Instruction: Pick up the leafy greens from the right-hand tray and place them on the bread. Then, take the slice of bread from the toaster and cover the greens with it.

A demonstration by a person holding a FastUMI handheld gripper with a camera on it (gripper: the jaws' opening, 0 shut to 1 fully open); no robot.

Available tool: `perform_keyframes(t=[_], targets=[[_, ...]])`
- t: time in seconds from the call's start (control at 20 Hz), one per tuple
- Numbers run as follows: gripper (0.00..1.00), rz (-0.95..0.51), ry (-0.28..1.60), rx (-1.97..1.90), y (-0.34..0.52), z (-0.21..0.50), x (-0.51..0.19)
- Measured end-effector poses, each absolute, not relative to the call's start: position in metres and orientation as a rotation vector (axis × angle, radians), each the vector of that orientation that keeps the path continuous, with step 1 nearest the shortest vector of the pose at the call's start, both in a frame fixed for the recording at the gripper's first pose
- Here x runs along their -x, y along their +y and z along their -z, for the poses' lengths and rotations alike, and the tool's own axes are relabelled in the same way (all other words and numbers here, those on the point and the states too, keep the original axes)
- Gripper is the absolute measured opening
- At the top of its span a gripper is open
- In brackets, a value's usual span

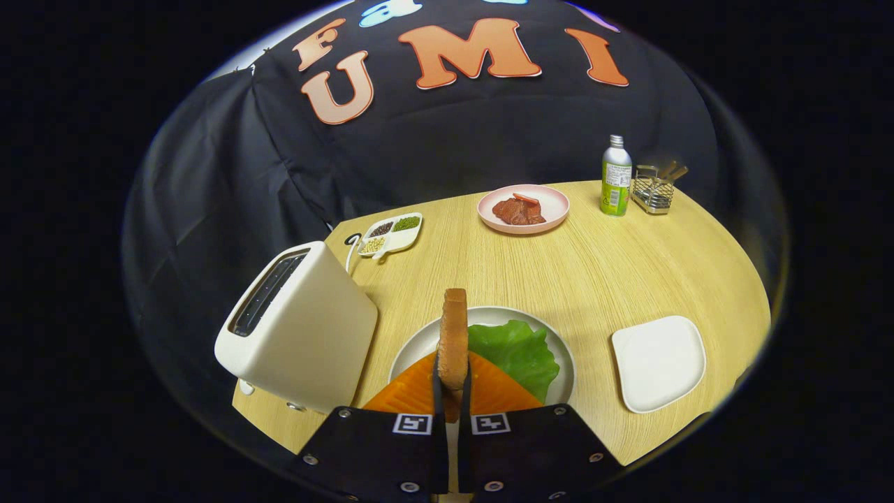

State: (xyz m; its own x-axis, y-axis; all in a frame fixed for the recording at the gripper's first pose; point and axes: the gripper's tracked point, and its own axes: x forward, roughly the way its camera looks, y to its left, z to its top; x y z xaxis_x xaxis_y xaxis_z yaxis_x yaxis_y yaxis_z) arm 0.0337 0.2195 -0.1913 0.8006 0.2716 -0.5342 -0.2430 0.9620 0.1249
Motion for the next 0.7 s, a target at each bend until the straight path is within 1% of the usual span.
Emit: perform_keyframes(t=[0.2, 0.3, 0.45, 0.5, 0.55, 0.6, 0.65, 0.7], targets=[[0.12, -0.266, 0.606, -0.023, 0.207, 0.199, -0.035], [0.18, -0.253, 0.622, -0.002, 0.199, 0.205, -0.036], [0.35, -0.231, 0.660, 0.051, 0.186, 0.217, -0.037], [0.37, -0.226, 0.665, 0.065, 0.183, 0.218, -0.036], [0.46, -0.220, 0.667, 0.083, 0.180, 0.220, -0.037], [0.51, -0.219, 0.676, 0.103, 0.177, 0.223, -0.037], [0.63, -0.218, 0.692, 0.125, 0.173, 0.228, -0.036], [0.70, -0.221, 0.701, 0.139, 0.172, 0.232, -0.035]])
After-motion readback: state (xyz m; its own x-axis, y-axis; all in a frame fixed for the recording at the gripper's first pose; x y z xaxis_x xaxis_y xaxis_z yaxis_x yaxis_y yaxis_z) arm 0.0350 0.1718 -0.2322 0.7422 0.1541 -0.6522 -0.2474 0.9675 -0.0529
